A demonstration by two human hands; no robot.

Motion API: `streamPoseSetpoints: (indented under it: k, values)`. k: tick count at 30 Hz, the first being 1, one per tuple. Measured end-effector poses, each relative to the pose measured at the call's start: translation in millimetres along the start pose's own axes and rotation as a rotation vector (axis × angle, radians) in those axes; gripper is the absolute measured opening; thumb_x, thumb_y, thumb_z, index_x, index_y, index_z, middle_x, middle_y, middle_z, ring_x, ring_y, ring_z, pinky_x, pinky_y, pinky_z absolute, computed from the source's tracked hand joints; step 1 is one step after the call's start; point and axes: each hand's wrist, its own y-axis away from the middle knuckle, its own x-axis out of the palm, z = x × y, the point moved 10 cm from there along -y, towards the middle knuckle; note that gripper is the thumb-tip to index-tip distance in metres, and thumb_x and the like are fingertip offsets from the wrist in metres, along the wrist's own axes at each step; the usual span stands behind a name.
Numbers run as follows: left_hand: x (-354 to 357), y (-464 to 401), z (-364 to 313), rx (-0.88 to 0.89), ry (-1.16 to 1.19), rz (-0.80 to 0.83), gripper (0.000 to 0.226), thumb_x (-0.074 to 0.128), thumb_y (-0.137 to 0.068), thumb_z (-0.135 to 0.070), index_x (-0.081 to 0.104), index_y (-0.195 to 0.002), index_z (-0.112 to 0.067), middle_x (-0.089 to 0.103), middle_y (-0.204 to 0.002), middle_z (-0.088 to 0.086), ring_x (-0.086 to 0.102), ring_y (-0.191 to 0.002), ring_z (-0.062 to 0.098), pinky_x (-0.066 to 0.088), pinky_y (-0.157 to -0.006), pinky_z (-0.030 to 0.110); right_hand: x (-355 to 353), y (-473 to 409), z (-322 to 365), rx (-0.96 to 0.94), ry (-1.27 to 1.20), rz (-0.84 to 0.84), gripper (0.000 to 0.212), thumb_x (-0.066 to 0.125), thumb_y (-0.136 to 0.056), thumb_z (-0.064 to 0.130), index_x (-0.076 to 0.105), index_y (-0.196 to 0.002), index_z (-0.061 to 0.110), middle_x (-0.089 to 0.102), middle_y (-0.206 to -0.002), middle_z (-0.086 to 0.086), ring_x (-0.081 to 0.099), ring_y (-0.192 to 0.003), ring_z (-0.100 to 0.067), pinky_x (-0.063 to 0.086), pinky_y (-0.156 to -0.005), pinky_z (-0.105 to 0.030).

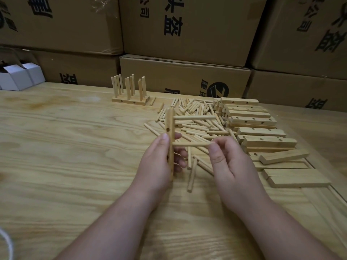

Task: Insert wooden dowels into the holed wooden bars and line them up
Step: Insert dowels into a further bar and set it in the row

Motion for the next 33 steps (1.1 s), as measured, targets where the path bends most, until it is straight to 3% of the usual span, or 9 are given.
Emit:
streamPoseSetpoints:
  k: [6, 9, 13, 16, 18, 21, 24, 28, 33]
  values:
    - [-36, -12, 6, -0.074, 0.370, -0.275, 0.042, 0.036, -0.107, -0.046, 0.068, -0.091, -0.023, 0.059, -0.063, 0.002, 0.052, -0.051, 0.018, 0.045, -0.052, 0.029, 42, 9, -2, -0.008, 0.298, 0.385, 0.034, 0.045, -0.091, 0.063, 0.057, -0.118, 0.046, 0.046, -0.098, 0.025, 0.052, -0.085, 0.005, 0.050, -0.073, -0.026]
    - [-40, -13, 6, -0.067, 0.409, -0.293, 0.042, 0.038, -0.106, -0.047, 0.070, -0.087, -0.026, 0.058, -0.064, 0.002, 0.051, -0.050, 0.017, 0.045, -0.052, 0.028, 53, 15, -2, -0.018, 0.443, 0.497, 0.037, 0.044, -0.086, 0.072, 0.058, -0.107, 0.044, 0.045, -0.097, 0.019, 0.053, -0.083, 0.000, 0.051, -0.072, -0.031]
    - [-56, -13, -6, 0.054, 0.390, -0.358, 0.041, 0.038, -0.107, -0.043, 0.070, -0.090, -0.022, 0.057, -0.062, 0.001, 0.054, -0.054, 0.016, 0.049, -0.054, 0.030, 45, 12, -5, 0.014, 0.537, 0.468, 0.024, 0.054, -0.085, 0.058, 0.042, -0.090, 0.038, 0.049, -0.084, 0.017, 0.051, -0.075, -0.004, 0.051, -0.067, -0.035]
    - [-83, -9, -22, 0.167, 0.259, -0.487, 0.040, 0.036, -0.106, -0.042, 0.068, -0.100, -0.019, 0.057, -0.060, -0.001, 0.062, -0.060, 0.017, 0.054, -0.067, 0.035, 35, 12, -13, 0.108, 0.533, 0.446, 0.019, 0.055, -0.084, 0.041, 0.040, -0.096, 0.040, 0.055, -0.080, 0.015, 0.054, -0.073, -0.005, 0.053, -0.066, -0.037]
    - [-92, -9, -19, 0.112, 0.251, -0.532, 0.039, 0.035, -0.107, -0.043, 0.066, -0.102, -0.020, 0.058, -0.059, -0.001, 0.069, -0.065, 0.019, 0.051, -0.069, 0.033, 28, 10, -14, 0.133, 0.526, 0.399, 0.026, 0.053, -0.085, 0.038, 0.044, -0.108, 0.042, 0.057, -0.082, 0.014, 0.056, -0.075, -0.005, 0.053, -0.068, -0.037]
    - [-81, -13, -5, -0.032, 0.361, -0.474, 0.035, 0.037, -0.107, -0.042, 0.065, -0.100, -0.022, 0.059, -0.060, 0.000, 0.073, -0.070, 0.024, 0.044, -0.062, 0.030, 13, 0, -10, 0.108, 0.482, 0.243, 0.035, 0.051, -0.094, 0.034, 0.052, -0.130, 0.034, 0.055, -0.103, 0.018, 0.057, -0.091, -0.006, 0.052, -0.083, -0.033]
    - [-61, -14, 1, -0.094, 0.384, -0.372, 0.035, 0.039, -0.107, -0.042, 0.065, -0.101, -0.021, 0.061, -0.061, 0.001, 0.075, -0.072, 0.026, 0.043, -0.073, 0.036, 4, -5, -7, 0.077, 0.387, 0.139, 0.031, 0.048, -0.100, 0.033, 0.057, -0.129, 0.028, 0.048, -0.112, 0.015, 0.055, -0.102, -0.007, 0.049, -0.093, -0.032]
    - [-38, -12, 3, -0.118, 0.382, -0.255, 0.037, 0.037, -0.108, -0.043, 0.065, -0.102, -0.019, 0.061, -0.064, 0.005, 0.074, -0.075, 0.029, 0.051, -0.086, 0.044, 8, -3, 3, -0.011, 0.283, 0.137, 0.022, 0.051, -0.099, 0.034, 0.058, -0.119, 0.034, 0.049, -0.103, 0.025, 0.050, -0.100, 0.005, 0.040, -0.078, -0.008]
    - [-29, -12, 4, -0.109, 0.373, -0.198, 0.039, 0.037, -0.107, -0.045, 0.066, -0.104, -0.019, 0.062, -0.066, 0.007, 0.074, -0.078, 0.032, 0.055, -0.079, 0.041, 18, 4, 23, -0.178, 0.195, 0.207, 0.015, 0.067, -0.092, 0.029, 0.070, -0.106, 0.032, 0.058, -0.091, 0.022, 0.056, -0.089, 0.002, 0.040, -0.070, -0.008]
